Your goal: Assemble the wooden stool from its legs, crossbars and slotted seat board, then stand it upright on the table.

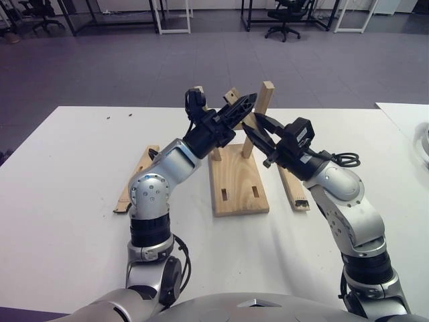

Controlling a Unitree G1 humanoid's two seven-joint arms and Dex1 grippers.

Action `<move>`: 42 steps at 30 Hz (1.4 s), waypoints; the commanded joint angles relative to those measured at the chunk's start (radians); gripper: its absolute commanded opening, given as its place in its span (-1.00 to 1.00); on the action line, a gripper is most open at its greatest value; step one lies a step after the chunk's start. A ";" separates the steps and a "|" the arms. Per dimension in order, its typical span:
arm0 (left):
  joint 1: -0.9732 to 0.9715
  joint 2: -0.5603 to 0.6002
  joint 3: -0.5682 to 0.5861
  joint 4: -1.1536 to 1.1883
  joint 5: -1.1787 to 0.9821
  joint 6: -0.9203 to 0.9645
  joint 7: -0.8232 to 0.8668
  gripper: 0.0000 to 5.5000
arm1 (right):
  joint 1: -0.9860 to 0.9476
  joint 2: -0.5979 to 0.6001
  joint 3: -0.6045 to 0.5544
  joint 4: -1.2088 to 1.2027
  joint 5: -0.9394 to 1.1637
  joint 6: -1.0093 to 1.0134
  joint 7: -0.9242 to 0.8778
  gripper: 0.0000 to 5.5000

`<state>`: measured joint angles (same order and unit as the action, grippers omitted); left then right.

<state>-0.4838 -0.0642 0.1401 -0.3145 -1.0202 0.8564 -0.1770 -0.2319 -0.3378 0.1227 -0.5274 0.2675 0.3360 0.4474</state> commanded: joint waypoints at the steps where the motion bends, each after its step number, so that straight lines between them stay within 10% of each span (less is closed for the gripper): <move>1: 0.009 0.011 0.001 -0.006 -0.012 -0.005 0.027 -0.50 | -0.014 0.006 0.011 0.010 -0.027 -0.008 -0.010 -0.52; 10: 0.027 0.022 -0.004 0.006 -0.015 -0.023 0.048 -0.85 | 0.015 0.032 0.031 -0.012 -0.046 0.013 -0.029 -0.52; 13: 0.031 0.053 0.005 0.004 0.015 -0.050 0.041 -0.85 | 0.032 0.038 0.051 -0.014 -0.047 0.035 -0.033 -0.25; 18: 0.087 0.300 0.095 0.005 0.146 -0.146 -0.095 -0.85 | 0.137 0.027 -0.025 -0.004 -0.037 0.031 -0.067 0.11; 25: 0.106 0.569 0.146 0.488 0.491 -0.553 -0.355 -0.85 | 0.231 0.045 -0.125 0.154 -0.044 -0.056 -0.088 0.12; 42: 0.201 0.541 0.227 0.709 0.541 -0.711 -0.411 -0.85 | 0.285 0.068 -0.114 0.319 -0.078 -0.171 -0.077 0.12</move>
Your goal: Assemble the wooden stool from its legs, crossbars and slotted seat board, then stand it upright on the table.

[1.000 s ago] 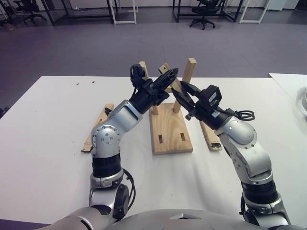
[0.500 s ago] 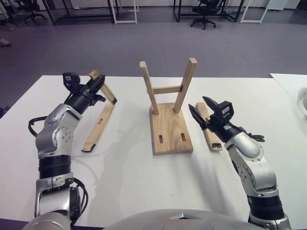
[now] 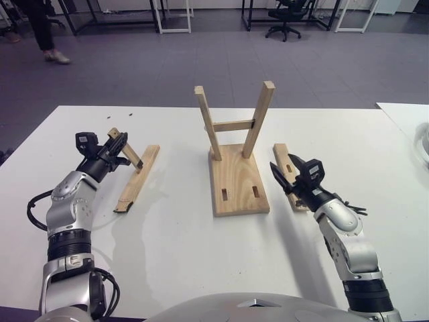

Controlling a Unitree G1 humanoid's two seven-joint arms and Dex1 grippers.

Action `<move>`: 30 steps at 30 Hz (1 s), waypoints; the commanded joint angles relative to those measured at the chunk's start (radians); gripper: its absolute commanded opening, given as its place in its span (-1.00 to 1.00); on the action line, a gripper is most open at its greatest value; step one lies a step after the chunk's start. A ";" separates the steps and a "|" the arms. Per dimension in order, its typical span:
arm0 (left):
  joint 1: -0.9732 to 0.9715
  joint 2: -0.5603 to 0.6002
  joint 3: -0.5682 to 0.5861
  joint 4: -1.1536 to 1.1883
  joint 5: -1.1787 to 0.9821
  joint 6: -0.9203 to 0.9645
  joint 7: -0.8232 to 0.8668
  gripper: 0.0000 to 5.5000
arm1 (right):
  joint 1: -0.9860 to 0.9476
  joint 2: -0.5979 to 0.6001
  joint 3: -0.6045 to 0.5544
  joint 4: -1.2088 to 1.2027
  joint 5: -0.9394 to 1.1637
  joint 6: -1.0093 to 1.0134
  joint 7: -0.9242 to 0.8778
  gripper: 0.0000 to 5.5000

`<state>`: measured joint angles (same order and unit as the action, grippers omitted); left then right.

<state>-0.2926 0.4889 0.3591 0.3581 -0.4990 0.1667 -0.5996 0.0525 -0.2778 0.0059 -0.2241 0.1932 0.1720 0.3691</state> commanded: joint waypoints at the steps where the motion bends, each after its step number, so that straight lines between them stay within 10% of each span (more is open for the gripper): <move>1: 0.013 -0.014 0.012 0.049 0.023 -0.030 0.013 -0.85 | 0.000 0.010 0.002 0.020 -0.003 -0.009 0.002 0.12; 19: 0.147 -0.001 -0.193 0.374 0.243 -0.184 -0.045 -0.85 | -0.020 -0.005 -0.005 0.043 -0.015 -0.013 0.013 0.12; 26: 0.021 0.026 -0.090 0.254 0.081 -0.237 -0.097 -0.85 | -0.041 -0.003 0.008 0.054 -0.027 -0.018 0.016 0.12; 30: -0.014 0.100 -0.150 0.239 0.185 -0.207 -0.101 -0.54 | -0.054 0.005 0.003 0.075 -0.034 -0.029 0.014 0.12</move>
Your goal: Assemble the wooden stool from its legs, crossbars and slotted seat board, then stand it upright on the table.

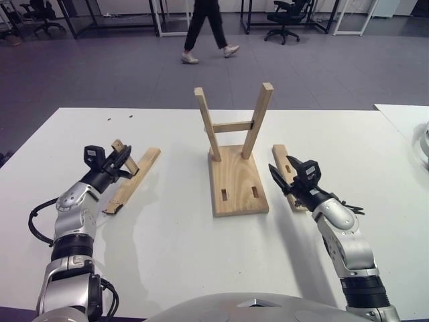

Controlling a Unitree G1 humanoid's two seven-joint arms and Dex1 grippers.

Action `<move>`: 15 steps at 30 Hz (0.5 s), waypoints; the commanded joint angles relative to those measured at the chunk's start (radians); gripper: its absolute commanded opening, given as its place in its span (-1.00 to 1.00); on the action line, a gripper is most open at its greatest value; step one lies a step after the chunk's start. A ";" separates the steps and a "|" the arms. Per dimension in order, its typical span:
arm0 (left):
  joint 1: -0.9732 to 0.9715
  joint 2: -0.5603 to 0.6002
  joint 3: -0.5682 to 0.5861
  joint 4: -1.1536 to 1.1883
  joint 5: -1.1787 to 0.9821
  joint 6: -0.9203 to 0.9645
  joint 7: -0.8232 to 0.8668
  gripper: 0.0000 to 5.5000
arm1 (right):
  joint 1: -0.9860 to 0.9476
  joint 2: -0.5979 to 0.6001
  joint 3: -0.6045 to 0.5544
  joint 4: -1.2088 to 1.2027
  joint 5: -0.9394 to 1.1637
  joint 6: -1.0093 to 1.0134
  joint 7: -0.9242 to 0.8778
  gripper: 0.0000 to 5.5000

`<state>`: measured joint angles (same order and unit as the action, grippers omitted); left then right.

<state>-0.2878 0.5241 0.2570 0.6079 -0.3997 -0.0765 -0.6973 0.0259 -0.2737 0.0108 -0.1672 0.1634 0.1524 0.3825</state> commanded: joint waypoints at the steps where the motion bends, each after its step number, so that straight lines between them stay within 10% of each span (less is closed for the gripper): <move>1: -0.022 0.074 -0.057 -0.012 0.104 0.049 -0.002 -0.48 | -0.027 0.003 -0.003 0.021 -0.005 -0.012 -0.001 0.12; 15: 0.170 0.162 -0.132 -0.214 0.191 0.366 -0.032 0.19 | 0.003 0.029 0.014 0.044 -0.025 -0.044 -0.012 0.12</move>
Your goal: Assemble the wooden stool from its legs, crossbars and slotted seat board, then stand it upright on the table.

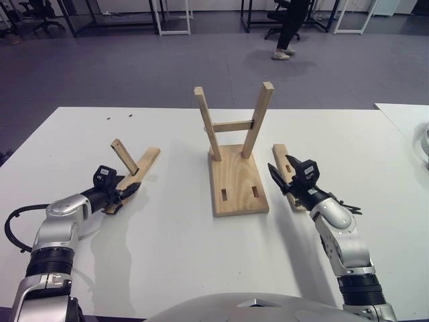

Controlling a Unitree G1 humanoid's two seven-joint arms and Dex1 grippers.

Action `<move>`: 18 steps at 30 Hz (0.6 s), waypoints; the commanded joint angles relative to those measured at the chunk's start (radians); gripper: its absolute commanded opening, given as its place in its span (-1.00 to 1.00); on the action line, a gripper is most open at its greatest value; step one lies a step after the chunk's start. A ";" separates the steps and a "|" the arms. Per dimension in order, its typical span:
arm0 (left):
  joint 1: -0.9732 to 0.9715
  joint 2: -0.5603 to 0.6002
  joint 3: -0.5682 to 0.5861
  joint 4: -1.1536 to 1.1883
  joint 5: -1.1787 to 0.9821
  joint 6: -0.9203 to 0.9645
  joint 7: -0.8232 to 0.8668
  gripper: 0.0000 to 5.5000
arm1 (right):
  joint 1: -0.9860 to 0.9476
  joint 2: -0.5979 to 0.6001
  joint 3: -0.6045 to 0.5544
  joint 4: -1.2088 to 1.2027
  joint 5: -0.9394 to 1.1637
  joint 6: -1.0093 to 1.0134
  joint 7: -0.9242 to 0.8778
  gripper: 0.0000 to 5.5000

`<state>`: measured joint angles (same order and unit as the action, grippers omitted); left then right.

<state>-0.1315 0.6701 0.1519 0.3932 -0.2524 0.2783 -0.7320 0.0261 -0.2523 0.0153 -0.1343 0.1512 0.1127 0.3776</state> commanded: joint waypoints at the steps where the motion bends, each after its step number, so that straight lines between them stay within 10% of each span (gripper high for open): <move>1: 0.018 0.014 -0.028 0.004 0.049 0.010 0.004 0.12 | 0.002 0.007 0.010 0.014 -0.013 -0.006 -0.007 0.12; 9: -0.005 0.001 0.020 0.041 0.049 -0.052 0.042 -0.26 | -0.009 0.016 -0.005 -0.012 0.026 0.033 -0.009 0.12; 14: -0.118 -0.093 0.261 -0.277 -0.337 -0.021 0.011 -0.26 | -0.245 0.025 -0.197 -0.214 0.589 0.367 -0.005 0.12; 18: -0.198 -0.111 0.161 -0.517 -0.369 0.053 0.065 -0.26 | -0.566 0.066 -0.251 -0.165 0.875 0.517 -0.164 0.32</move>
<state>-0.2913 0.5680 0.3727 -0.0325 -0.6218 0.2835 -0.6882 -0.4111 -0.2139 -0.2323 -0.3284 0.9514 0.5720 0.2783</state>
